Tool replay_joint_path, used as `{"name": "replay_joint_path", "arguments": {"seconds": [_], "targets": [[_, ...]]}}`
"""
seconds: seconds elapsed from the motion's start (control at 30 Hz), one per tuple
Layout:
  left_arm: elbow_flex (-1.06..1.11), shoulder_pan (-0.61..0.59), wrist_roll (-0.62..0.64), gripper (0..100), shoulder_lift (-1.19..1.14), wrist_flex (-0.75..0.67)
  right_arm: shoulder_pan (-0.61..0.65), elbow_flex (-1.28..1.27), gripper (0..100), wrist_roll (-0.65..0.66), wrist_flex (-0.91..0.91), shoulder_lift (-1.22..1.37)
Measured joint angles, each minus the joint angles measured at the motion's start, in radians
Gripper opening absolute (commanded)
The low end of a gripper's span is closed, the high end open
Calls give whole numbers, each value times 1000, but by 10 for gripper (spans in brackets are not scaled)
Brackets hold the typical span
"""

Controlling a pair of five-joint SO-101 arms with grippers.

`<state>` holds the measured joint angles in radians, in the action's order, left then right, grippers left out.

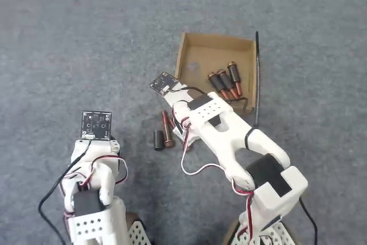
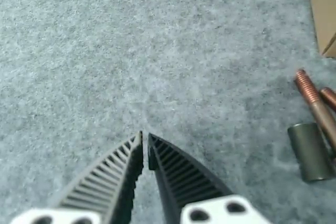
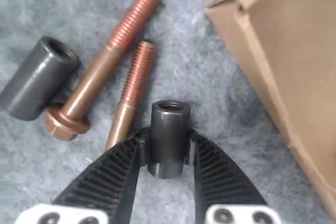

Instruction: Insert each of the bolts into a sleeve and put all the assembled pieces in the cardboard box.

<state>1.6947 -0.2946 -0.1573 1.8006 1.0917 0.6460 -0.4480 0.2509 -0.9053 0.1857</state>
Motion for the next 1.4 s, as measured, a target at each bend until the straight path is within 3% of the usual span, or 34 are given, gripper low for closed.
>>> {"name": "replay_joint_path", "arguments": {"seconds": [0.3, 0.47, 0.63, 1.0, 1.4], "targets": [[0, 0, 0, 15, 0, 0, -46, 5, 6, 0, -87, -14], [0, 0, 0, 15, 0, 0, -224, -2, 6, -9, -245, -137], [0, 0, 0, 15, 0, 0, -399, -123, 6, -115, -302, -338], [0, 0, 0, 13, 0, -31, -747, -505, 6, -143, -203, -675], [-37, 23, 0, 13, 0, -74, -850, -554, 6, -98, -94, -657]]}}
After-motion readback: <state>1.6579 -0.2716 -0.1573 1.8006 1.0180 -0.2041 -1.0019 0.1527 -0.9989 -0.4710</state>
